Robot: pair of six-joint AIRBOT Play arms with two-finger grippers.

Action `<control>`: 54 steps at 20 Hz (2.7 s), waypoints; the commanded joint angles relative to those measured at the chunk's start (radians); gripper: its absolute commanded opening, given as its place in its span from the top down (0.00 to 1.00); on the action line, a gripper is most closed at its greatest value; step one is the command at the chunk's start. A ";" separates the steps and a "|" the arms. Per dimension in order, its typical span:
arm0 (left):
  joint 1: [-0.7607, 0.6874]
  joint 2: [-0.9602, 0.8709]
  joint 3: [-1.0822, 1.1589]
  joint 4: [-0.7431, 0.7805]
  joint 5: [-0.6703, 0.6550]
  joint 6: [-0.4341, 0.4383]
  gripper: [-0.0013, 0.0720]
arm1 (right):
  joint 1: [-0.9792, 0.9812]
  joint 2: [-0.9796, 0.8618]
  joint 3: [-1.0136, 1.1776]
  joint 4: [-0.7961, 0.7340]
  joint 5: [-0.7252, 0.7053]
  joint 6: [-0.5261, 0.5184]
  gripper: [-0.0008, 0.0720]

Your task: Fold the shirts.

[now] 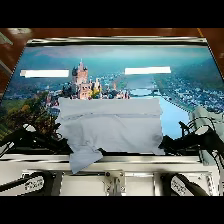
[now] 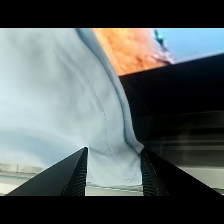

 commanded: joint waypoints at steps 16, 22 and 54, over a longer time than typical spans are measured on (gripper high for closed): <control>0.000 0.142 0.326 -0.084 0.002 0.051 0.93 | 0.095 0.011 0.214 0.216 -0.085 -0.013 0.89; 0.000 -0.008 0.533 -0.100 0.003 0.035 0.93 | 0.192 -0.022 0.340 0.086 -0.267 0.027 0.89; -0.005 -0.378 0.785 -0.252 0.077 0.004 0.16 | 0.247 -0.431 0.670 0.052 -0.404 0.083 0.21</control>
